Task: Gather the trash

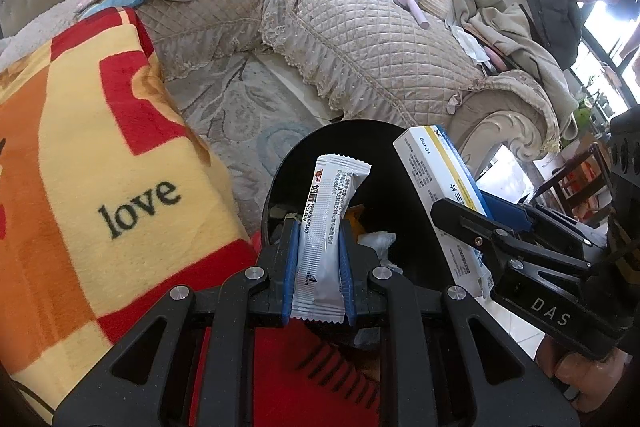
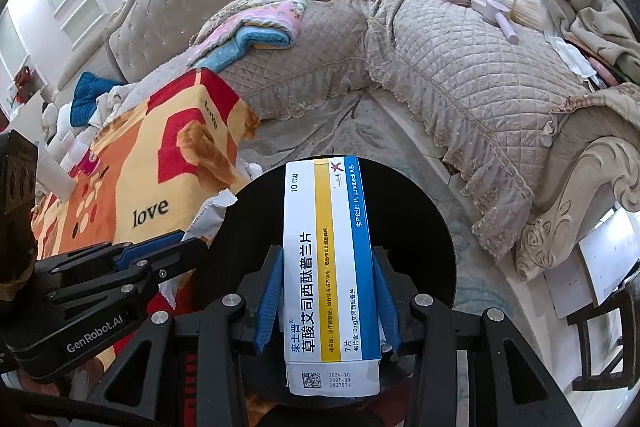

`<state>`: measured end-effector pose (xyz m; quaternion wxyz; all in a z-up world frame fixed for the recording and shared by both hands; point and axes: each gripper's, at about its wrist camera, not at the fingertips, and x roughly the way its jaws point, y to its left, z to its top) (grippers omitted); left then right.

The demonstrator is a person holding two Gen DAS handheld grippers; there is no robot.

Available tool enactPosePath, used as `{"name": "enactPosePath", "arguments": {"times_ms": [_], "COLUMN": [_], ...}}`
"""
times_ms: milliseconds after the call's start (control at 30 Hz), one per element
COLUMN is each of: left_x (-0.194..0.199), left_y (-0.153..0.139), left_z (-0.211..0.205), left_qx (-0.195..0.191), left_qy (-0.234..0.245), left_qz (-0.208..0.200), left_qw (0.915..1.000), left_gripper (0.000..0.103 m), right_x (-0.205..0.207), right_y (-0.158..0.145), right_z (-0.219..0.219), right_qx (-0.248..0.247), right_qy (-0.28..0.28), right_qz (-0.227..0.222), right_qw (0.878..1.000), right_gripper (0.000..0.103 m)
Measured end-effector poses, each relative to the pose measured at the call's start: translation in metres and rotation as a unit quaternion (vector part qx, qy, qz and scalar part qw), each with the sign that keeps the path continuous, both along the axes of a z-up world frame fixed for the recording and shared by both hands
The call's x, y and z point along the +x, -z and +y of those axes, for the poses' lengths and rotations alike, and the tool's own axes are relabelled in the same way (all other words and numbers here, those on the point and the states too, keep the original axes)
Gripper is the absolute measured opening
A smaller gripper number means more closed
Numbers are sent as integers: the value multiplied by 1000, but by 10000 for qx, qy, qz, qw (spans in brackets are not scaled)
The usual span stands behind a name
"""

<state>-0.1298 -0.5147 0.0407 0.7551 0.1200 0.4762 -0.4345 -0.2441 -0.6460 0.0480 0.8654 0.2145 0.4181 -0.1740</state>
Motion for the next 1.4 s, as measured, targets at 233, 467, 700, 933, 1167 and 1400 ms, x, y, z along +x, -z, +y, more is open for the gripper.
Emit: {"name": "enactPosePath", "arguments": {"times_ms": [233,467,700,933,1167,1400], "left_x": [-1,1,-7,-19,-36,-53], "left_y": [1,-2,-13,-36,-66,-92], "left_z": [0,7,23,49,78,107], "left_qx": [-43,-119,-101,-250,-496,-759], "left_qy": [35,-105,-407,-631,-780,-966], "left_qz": [-8,-40,-605,-1126,-1533,-1928], "left_qw": [10000,9999,9973,9913,9838,9735], "left_gripper": [19,51,51,51,51,51], "right_x": [1,-4,-9,-19,-27,-36], "right_y": [4,9,4,-21,-49,-77], "right_z": [-5,-5,10,28,52,83], "right_qx": [56,128,4,-287,-555,-956], "right_qy": [94,202,176,243,250,212], "right_qz": [15,53,-4,-271,-558,-803], "right_qw": [9999,9997,9998,9989,9966,9919], "right_gripper": [43,57,58,60,67,71]}}
